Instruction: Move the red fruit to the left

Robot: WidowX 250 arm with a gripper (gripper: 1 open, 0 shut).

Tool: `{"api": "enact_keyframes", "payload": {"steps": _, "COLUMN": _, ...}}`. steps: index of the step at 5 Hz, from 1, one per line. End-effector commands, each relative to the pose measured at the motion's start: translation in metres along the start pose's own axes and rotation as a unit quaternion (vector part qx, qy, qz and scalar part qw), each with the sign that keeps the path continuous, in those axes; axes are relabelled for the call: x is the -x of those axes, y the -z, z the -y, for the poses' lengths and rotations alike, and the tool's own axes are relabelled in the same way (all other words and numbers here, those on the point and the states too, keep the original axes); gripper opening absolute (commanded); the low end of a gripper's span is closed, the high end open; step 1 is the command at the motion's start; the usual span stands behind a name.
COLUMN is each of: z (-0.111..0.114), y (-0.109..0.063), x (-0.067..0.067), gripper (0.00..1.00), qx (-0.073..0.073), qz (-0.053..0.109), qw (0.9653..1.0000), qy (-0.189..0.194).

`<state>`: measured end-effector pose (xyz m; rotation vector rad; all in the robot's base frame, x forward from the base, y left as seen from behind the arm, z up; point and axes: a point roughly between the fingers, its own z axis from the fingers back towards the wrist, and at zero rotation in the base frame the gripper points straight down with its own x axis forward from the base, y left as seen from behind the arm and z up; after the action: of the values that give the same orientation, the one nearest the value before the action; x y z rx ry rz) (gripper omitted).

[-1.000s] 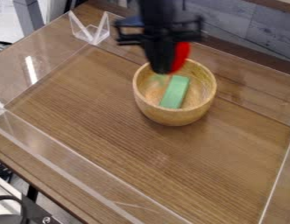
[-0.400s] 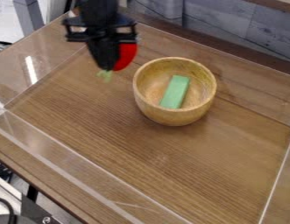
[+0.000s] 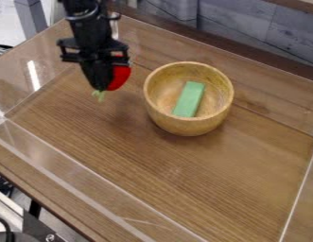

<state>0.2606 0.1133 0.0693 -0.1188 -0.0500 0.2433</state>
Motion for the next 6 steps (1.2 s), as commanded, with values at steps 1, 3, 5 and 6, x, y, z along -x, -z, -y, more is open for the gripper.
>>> {"api": "enact_keyframes", "payload": {"steps": 1, "z": -0.014, "y": -0.003, "x": -0.021, "gripper": 0.0, "qx": -0.014, "qz": 0.028, "qw": 0.9995, "qy": 0.007}}
{"api": "enact_keyframes", "payload": {"steps": 3, "z": -0.028, "y": 0.013, "x": -0.034, "gripper": 0.0, "qx": -0.02, "qz": 0.022, "qw": 0.9995, "qy": 0.008}}
{"api": "enact_keyframes", "payload": {"steps": 5, "z": -0.036, "y": 0.021, "x": -0.042, "gripper": 1.0, "qx": -0.012, "qz": 0.014, "qw": 0.9998, "qy": 0.005}}
{"api": "enact_keyframes", "payload": {"steps": 6, "z": -0.038, "y": 0.023, "x": -0.046, "gripper": 1.0, "qx": -0.006, "qz": 0.014, "qw": 0.9999, "qy": 0.001}}
